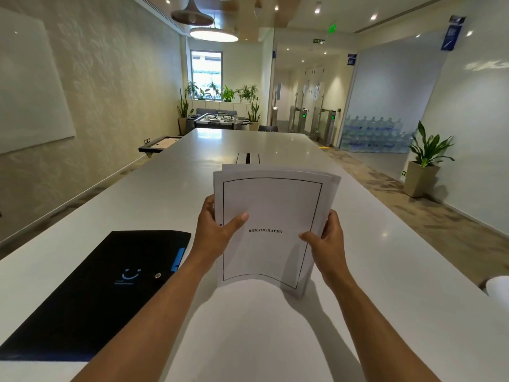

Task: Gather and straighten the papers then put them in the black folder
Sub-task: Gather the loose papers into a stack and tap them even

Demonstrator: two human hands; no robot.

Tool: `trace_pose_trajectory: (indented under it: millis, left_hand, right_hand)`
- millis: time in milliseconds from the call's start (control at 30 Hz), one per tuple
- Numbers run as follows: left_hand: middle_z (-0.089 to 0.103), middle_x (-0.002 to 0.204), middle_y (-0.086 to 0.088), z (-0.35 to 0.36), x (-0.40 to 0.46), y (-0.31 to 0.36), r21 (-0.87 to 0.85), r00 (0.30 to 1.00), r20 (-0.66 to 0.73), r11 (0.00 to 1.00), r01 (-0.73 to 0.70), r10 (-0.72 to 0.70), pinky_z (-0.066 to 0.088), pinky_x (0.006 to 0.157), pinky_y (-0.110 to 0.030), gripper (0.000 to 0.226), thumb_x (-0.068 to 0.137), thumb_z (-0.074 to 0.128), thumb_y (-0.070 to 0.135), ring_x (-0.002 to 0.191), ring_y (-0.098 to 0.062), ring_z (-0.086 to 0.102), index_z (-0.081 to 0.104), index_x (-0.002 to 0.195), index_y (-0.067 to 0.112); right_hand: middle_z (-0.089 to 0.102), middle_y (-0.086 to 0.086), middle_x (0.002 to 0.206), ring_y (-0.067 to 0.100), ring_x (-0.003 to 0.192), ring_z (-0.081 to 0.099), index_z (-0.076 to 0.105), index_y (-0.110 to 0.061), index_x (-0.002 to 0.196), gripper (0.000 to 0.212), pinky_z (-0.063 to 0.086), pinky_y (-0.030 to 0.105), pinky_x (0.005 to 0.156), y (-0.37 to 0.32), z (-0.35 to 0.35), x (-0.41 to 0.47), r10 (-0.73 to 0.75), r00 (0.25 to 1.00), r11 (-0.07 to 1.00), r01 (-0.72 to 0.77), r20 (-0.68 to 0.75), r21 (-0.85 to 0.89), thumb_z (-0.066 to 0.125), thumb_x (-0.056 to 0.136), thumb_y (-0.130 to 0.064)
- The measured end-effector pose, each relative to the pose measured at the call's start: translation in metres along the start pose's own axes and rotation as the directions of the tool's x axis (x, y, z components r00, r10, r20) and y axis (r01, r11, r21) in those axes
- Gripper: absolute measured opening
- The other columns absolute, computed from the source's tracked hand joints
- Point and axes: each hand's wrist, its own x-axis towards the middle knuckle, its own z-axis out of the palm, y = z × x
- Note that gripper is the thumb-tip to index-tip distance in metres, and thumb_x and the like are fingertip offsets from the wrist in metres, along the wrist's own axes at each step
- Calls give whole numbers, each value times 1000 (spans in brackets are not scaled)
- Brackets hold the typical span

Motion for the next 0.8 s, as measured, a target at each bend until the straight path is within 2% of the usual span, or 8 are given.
trace_pose_trajectory:
  millis: [167,333,467,567,633,700,733,800]
  left_hand:
    - [62,114,-4,10,0,-2,18,1000,-14,1000,8,-7,57,84,-36,58,74,80,26,103,-19,63,50,123,22]
    - [61,114,-2,6,4,4,5,998,-59,1000,-31,31,57,76,-26,60,72,81,28,102,-18,64,47,122,21]
    - [53,122,-1,3,13,26,10,981,-72,984,-180,180,58,82,-33,76,72,81,20,106,-13,61,34,132,25]
    - [41,128,-5,7,17,44,142,901,-109,904,-404,419,56,79,-21,90,74,81,12,109,1,55,21,138,32]
    - [38,135,-12,8,22,50,271,826,-107,815,-512,554,54,82,-18,90,74,81,17,118,-5,49,20,139,34]
    - [37,139,-13,7,27,52,397,776,-51,726,-562,629,44,92,-9,82,76,79,26,126,-2,38,28,140,28]
    - [39,138,-12,6,30,52,453,762,-16,684,-572,648,39,94,-5,75,77,78,29,125,3,35,36,138,24]
    - [46,133,-11,5,32,52,527,758,36,632,-568,651,38,94,-4,56,79,75,33,118,2,37,53,129,19]
  right_hand:
    - [63,0,113,13,101,64,46,-15,126,58,56,21,74,2,8,-1,-21,1000,999,21,9,-33,63,77,10]
    - [62,-4,112,16,103,64,44,-20,124,57,58,25,78,3,2,-1,-21,1000,999,20,-4,-35,63,79,10]
    - [54,-3,122,13,110,58,29,-24,137,75,56,24,79,-8,0,4,-79,997,996,79,-5,-37,65,79,9]
    - [43,-19,128,-1,114,50,15,-34,144,94,50,16,83,-23,7,10,-182,983,980,179,-23,-85,68,78,7]
    - [37,-29,130,-6,117,47,8,-41,147,103,51,13,83,-32,9,15,-267,963,957,259,-46,-129,69,77,6]
    - [33,-22,141,2,128,43,8,-46,146,105,52,23,93,-41,10,20,-345,937,925,330,-52,-189,69,76,3]
    - [29,-24,143,-2,130,38,11,-46,145,102,49,21,96,-45,11,22,-381,923,904,362,-46,-226,68,76,2]
    - [30,-28,138,-15,120,35,22,-40,142,90,38,4,93,-52,13,26,-423,906,866,391,-37,-312,68,77,1]
